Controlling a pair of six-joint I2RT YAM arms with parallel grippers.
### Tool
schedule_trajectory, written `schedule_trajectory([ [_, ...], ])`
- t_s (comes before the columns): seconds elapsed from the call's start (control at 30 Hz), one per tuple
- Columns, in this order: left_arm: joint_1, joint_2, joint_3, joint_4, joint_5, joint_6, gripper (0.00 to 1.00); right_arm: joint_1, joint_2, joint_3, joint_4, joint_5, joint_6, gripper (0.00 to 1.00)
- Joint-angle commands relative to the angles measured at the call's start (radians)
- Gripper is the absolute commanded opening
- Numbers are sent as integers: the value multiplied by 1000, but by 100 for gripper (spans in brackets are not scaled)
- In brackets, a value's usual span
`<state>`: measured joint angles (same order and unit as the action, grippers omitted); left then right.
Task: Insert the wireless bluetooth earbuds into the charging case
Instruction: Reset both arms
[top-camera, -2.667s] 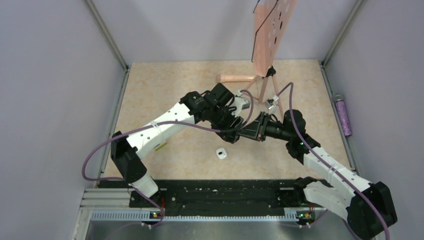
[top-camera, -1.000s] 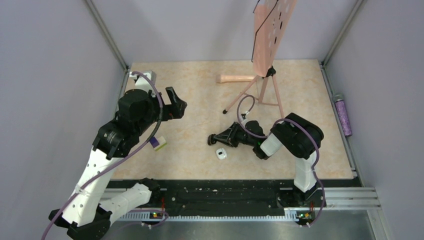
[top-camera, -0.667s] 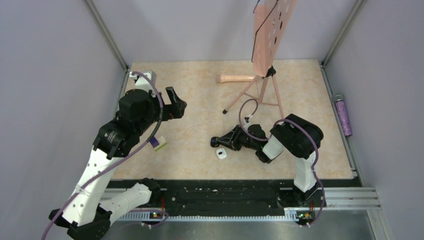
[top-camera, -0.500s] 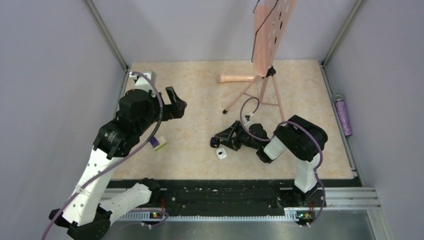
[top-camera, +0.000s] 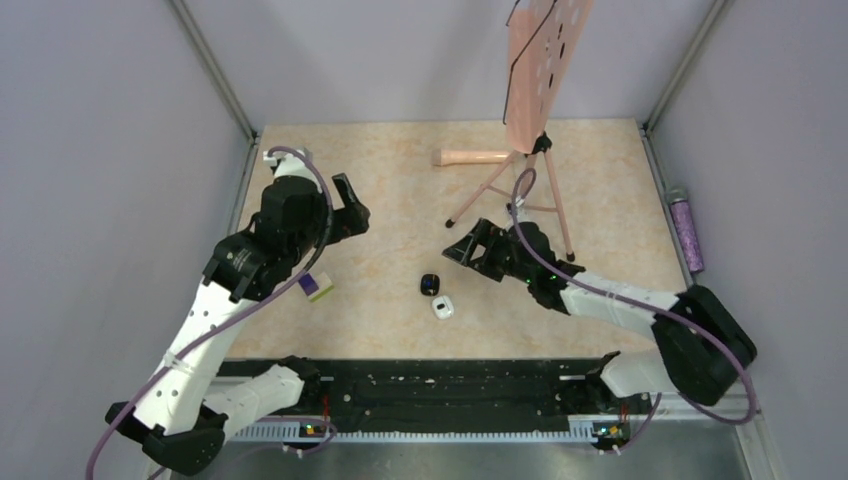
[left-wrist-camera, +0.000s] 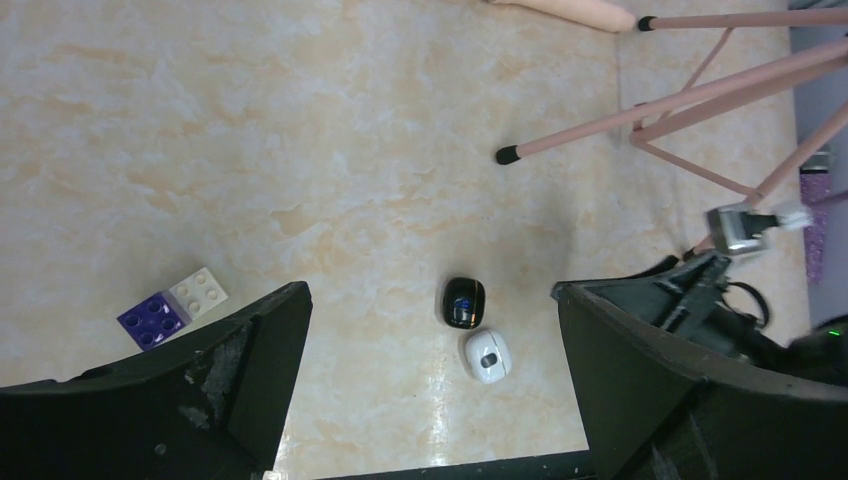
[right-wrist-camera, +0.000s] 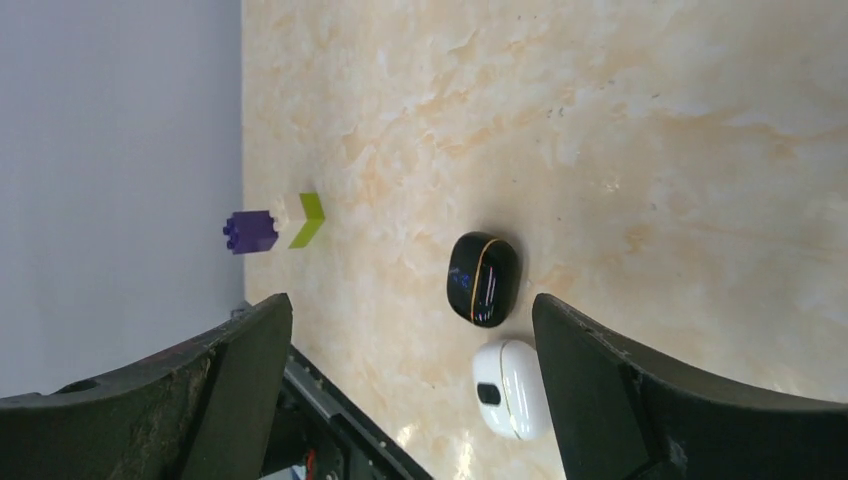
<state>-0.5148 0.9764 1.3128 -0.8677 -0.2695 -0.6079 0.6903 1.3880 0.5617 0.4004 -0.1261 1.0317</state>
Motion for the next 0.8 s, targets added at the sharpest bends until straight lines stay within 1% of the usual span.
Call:
schedule_trajectory([
  [0.0,5,-6,-2,-20,-62,-45,99,19,-200,93,-499,186,-184,88],
  [0.1,4,-30,-36,8,-55,-58,99,20,-337,90,-691,261,-197,88],
  [0.23,4,-56,-79,28,-67,-93,99,20,-558,41,-911,334,-181,89],
  [0.37,4,-54,-107,6,-92,-127,99,20,-727,-1,-1079,392,-156,89],
  [0.5,4,-41,-130,-29,-84,-163,99,21,-808,-6,-1164,412,-150,89],
  [0.6,4,-50,-162,-19,-50,-166,99,20,-810,16,-1185,431,-145,89],
  [0.7,4,-65,-188,-12,-46,-180,99,20,-808,22,-1193,428,-134,89],
  [0.77,4,-72,-196,-12,-44,-180,99,21,-818,13,-1190,414,-121,86],
])
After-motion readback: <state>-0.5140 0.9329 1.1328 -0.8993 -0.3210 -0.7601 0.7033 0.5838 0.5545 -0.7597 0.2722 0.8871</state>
